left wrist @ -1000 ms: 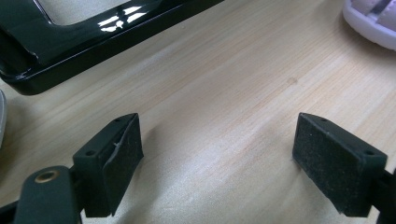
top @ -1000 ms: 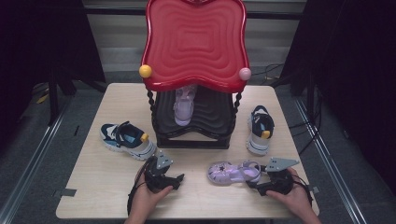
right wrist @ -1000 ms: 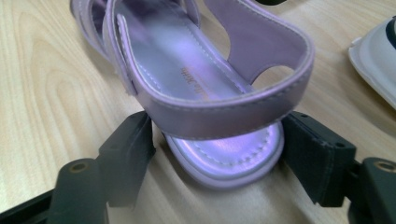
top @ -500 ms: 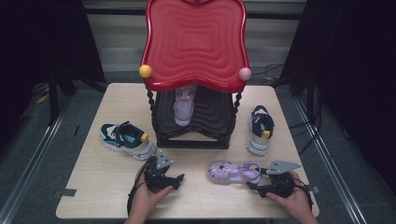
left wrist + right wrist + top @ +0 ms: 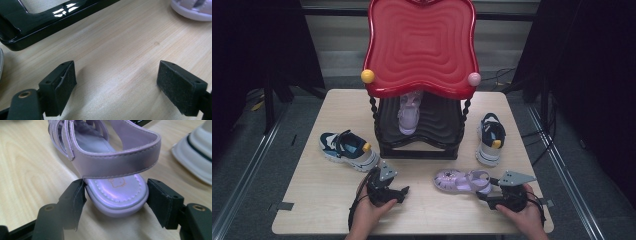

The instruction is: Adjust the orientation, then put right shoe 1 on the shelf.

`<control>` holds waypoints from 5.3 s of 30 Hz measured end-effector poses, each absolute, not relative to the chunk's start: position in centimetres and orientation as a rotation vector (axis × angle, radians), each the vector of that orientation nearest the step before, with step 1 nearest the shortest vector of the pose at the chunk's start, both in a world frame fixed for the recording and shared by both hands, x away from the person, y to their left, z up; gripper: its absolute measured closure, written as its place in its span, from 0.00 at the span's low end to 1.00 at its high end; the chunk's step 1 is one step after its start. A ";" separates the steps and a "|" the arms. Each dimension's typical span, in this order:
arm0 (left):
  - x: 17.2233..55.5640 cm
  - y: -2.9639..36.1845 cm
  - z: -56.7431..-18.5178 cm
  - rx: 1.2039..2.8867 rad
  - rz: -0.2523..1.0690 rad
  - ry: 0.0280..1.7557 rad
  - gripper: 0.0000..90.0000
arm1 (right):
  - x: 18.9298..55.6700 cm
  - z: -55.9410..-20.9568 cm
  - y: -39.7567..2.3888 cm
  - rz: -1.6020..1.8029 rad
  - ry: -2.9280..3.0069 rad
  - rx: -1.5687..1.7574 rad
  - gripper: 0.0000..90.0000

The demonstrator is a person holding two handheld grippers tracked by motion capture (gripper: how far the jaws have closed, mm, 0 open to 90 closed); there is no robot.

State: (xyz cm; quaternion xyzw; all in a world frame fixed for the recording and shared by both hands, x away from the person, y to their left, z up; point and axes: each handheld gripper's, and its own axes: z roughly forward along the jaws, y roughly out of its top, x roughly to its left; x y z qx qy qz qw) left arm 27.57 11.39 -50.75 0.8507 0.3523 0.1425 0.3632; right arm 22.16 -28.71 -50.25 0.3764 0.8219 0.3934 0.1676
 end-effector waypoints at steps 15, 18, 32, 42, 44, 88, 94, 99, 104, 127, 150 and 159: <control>27.6 11.4 -50.8 2.183 0.367 0.912 0.17 | 22.5 -50.9 -28.4 1.108 2.393 1.082 0.39; 27.6 11.4 -50.8 2.183 0.367 0.912 0.17 | 21.9 -50.8 -28.1 1.123 2.435 1.011 0.40; 27.6 11.4 -50.8 2.182 0.367 0.913 0.17 | 22.1 -50.9 -27.6 1.107 2.432 1.032 0.30; 27.6 11.4 -50.8 2.183 0.368 0.913 0.17 | 22.9 -50.9 -26.5 1.092 2.436 1.026 0.27; 27.6 11.4 -50.8 2.183 0.367 0.913 0.17 | 23.0 -51.0 -26.3 1.088 2.431 1.030 0.27; 27.6 11.4 -50.8 2.183 0.369 0.914 0.17 | 22.6 -50.4 -25.9 1.127 2.394 1.037 0.42; 27.6 11.4 -50.8 2.184 0.369 0.914 0.17 | 22.1 -49.3 -26.3 1.131 2.370 1.059 0.42; 27.7 11.4 -50.8 2.184 0.366 0.912 0.17 | 22.0 -48.7 -26.4 1.130 2.347 1.075 0.42; 27.7 11.4 -50.8 2.186 0.367 0.913 0.17 | 21.7 -47.9 -26.4 1.130 2.335 1.058 0.42; 27.7 11.4 -50.8 2.186 0.370 0.914 0.17 | 21.2 -42.5 -23.7 1.136 2.165 1.132 0.42; 27.7 11.4 -50.8 2.185 0.369 0.912 0.17 | 24.3 -41.4 -19.2 1.102 1.989 1.210 0.42; 27.7 11.4 -50.8 2.184 0.370 0.913 0.17 | 25.7 -41.2 -17.6 1.085 1.922 1.249 0.42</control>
